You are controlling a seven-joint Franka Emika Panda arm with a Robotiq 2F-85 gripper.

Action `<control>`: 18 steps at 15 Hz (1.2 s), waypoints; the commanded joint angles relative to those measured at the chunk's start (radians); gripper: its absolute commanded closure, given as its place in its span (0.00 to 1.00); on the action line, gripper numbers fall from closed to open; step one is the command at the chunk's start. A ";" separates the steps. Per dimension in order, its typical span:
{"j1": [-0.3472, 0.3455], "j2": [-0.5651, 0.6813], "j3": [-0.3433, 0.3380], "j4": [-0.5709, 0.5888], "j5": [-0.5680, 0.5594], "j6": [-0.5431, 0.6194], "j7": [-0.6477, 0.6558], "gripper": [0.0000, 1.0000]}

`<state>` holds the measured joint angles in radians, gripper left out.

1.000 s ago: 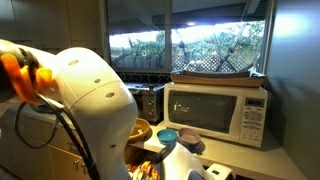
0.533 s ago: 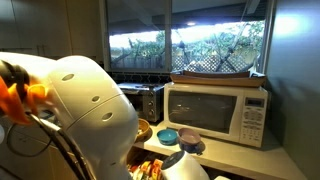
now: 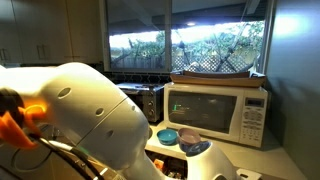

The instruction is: Pick up the marker on the right side of the basket and put it in the drawer

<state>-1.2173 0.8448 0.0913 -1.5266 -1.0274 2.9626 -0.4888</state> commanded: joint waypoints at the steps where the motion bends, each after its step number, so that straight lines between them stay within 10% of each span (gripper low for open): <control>1: -0.037 0.063 0.085 0.092 0.079 -0.090 -0.129 0.95; 18: 0.162 0.115 -0.097 0.164 0.647 -0.247 -0.495 0.95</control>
<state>-1.0846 0.9291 0.0251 -1.4077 -0.4433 2.7584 -0.9245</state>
